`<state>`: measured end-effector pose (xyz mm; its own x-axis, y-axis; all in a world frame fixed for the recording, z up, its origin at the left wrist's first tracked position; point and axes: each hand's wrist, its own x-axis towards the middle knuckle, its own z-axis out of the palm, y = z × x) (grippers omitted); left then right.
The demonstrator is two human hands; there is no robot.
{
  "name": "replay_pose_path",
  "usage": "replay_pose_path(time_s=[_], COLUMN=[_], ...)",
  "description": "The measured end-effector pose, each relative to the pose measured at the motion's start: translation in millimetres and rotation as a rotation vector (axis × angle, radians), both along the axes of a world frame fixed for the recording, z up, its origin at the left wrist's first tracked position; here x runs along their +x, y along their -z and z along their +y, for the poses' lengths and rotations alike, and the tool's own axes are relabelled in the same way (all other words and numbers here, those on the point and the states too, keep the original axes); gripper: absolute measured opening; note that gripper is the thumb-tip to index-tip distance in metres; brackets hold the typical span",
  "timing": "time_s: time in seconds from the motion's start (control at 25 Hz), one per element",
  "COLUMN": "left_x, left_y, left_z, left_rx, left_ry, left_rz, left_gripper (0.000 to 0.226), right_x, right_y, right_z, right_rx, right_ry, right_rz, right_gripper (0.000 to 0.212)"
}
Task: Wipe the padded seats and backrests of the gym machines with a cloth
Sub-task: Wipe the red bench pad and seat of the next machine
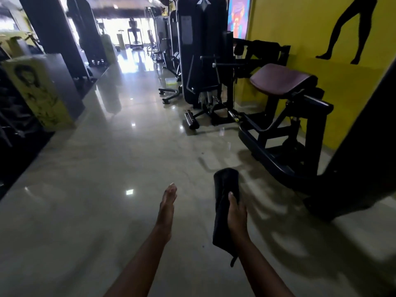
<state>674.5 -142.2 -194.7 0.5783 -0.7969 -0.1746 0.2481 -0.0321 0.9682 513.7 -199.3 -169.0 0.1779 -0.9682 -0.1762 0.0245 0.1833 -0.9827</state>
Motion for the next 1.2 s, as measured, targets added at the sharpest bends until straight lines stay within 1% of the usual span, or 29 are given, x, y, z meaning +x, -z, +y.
replay_pose_path(time_s=[0.08, 0.16, 0.24, 0.36, 0.48, 0.68, 0.8, 0.96, 1.12, 1.2], left_x=[31, 74, 117, 192, 265, 399, 447, 492, 517, 531], left_y=[-9, -14, -16, -9, -10, -30, -41, -34, -38, -38], left_z=[-49, -104, -154, -233, -312, -462, -548, -675, -792, -855], left_rx=[0.017, 0.011, 0.005, -0.030, -0.069, -0.071, -0.067, -0.053, -0.075, -0.051], left_ry=[-0.020, -0.033, -0.040, -0.065, -0.048, 0.056, 0.130, 0.310, 0.431, 0.472], left_rz=[-0.016, -0.024, 0.008, 0.000, -0.020, -0.040, -0.054, -0.115, -0.088, -0.070], left_gripper=[0.049, 0.049, 0.049, 0.048, 0.048, 0.048, 0.047, 0.051, 0.059, 0.055], right_x=[33, 82, 130, 209, 280, 400, 440, 477, 505, 526], right_y=[-7, -10, -12, -10, -7, -29, -37, -33, -29, -30], right_z=[-51, -110, -161, -235, -311, -452, -527, -635, -737, -803], right_rx=[-0.019, -0.036, -0.021, -0.065, -0.114, -0.152, -0.140, -0.152, -0.153, -0.104], right_ry=[0.017, -0.015, -0.040, -0.095, -0.087, 0.024, 0.106, 0.273, 0.389, 0.474], right_rz=[-0.004, 0.004, 0.013, -0.014, -0.023, -0.040, -0.055, -0.047, -0.027, -0.013], right_gripper=[0.039, 0.040, 0.042, 0.041, 0.040, 0.035, 0.035, 0.033, 0.040, 0.044])
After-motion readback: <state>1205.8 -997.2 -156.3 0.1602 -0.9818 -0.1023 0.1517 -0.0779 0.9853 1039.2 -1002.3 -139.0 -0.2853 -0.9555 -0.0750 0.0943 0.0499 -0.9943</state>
